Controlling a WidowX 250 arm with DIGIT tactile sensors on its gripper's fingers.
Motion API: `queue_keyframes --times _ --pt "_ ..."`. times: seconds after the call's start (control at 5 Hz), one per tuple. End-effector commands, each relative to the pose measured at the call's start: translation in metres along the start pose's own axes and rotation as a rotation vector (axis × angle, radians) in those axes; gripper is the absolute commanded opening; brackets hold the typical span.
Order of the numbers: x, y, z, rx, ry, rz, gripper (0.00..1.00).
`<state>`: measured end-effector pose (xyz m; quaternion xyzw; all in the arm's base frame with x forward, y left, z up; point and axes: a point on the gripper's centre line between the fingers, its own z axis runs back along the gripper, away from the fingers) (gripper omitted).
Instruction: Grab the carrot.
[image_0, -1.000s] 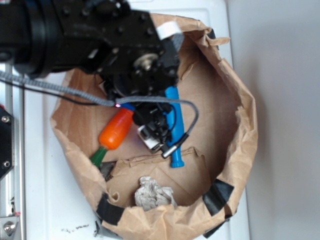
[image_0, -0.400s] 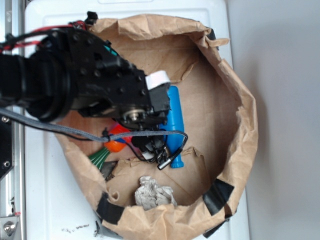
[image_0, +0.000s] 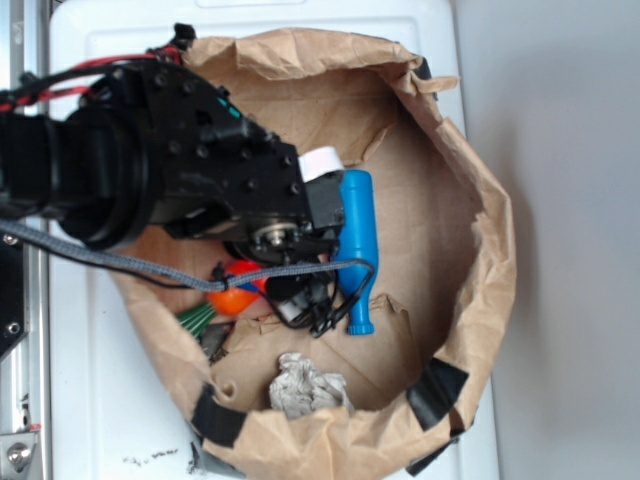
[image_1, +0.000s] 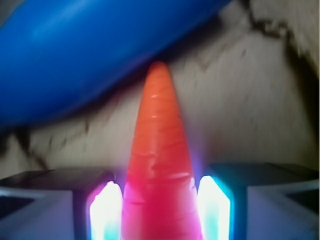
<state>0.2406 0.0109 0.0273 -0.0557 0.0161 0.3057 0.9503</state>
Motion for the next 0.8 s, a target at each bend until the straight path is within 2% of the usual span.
queue_keyframes --times 0.0,0.2,0.6 --pt "0.011 -0.001 0.094 -0.138 -0.036 -0.029 0.0" --pt "0.011 -0.005 0.117 -0.075 -0.1 -0.071 0.0" --pt "0.012 -0.005 0.14 0.049 -0.133 -0.247 0.0"
